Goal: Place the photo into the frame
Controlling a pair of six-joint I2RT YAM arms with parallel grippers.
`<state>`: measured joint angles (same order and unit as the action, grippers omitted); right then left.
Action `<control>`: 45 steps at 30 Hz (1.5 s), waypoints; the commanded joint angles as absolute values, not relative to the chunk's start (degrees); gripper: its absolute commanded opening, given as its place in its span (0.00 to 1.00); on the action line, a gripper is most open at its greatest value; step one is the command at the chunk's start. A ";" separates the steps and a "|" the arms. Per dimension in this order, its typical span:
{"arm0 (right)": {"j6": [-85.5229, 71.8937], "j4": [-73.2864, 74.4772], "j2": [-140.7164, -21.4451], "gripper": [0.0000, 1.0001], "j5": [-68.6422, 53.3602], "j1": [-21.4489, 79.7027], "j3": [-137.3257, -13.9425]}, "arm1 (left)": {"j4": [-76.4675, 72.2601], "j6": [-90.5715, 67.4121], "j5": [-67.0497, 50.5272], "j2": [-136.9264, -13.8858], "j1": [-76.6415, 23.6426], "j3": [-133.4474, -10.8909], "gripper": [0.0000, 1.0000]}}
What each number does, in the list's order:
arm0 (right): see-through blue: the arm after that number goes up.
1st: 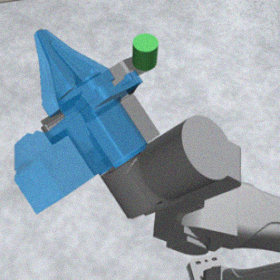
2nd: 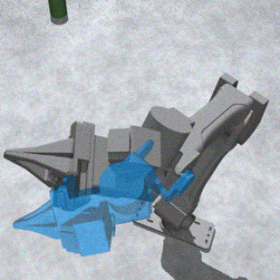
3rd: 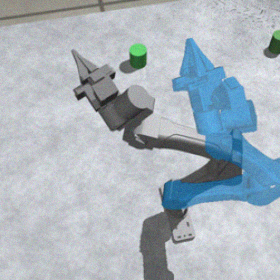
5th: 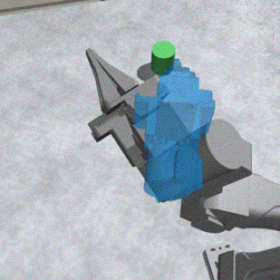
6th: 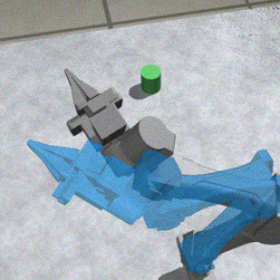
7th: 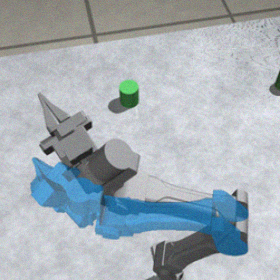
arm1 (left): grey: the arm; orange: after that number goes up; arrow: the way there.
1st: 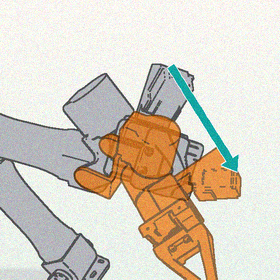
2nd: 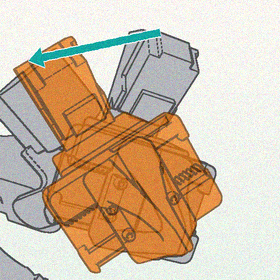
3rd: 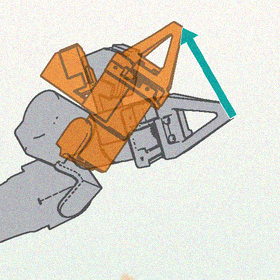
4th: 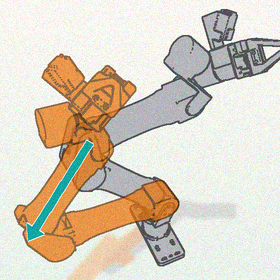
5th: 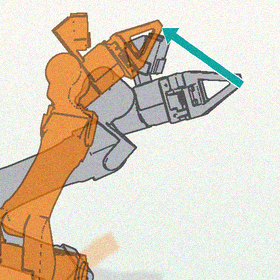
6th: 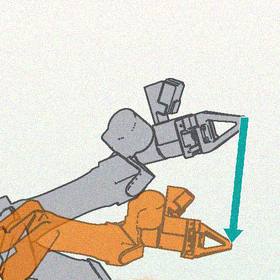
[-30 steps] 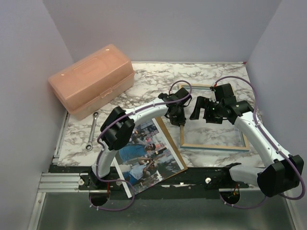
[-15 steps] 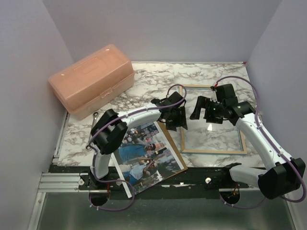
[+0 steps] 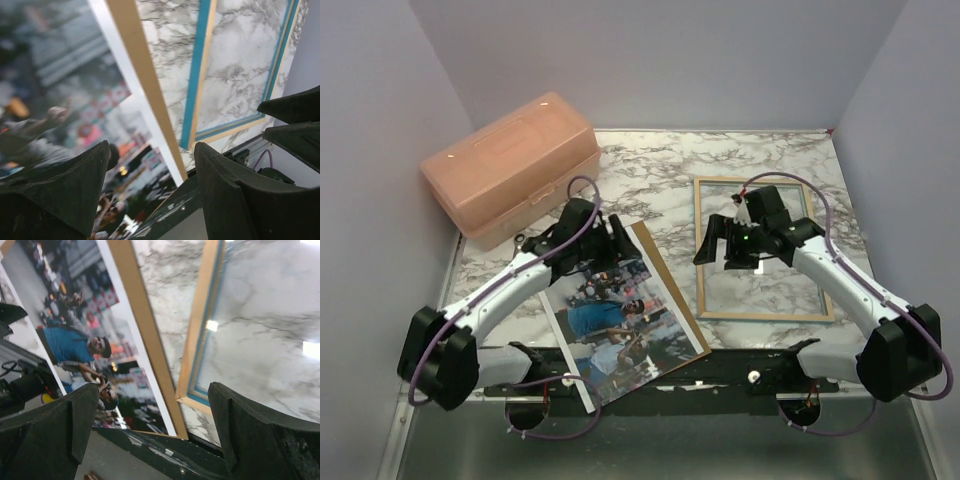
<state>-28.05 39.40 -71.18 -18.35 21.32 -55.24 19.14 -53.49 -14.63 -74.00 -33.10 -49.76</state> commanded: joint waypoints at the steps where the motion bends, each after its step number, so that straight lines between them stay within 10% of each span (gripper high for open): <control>1: -32.78 31.90 -74.42 1.00 -20.42 28.26 -53.47 | 25.98 -49.49 -12.51 -63.67 -27.40 -43.43 0.71; 19: -37.99 25.68 -92.82 0.97 -11.52 45.26 -58.10 | 41.57 -43.77 0.04 -58.35 -9.56 -34.14 0.82; 45: -39.58 23.58 -101.21 0.97 -11.47 45.26 -55.91 | 44.53 -47.32 8.51 -65.49 -13.97 -35.50 0.83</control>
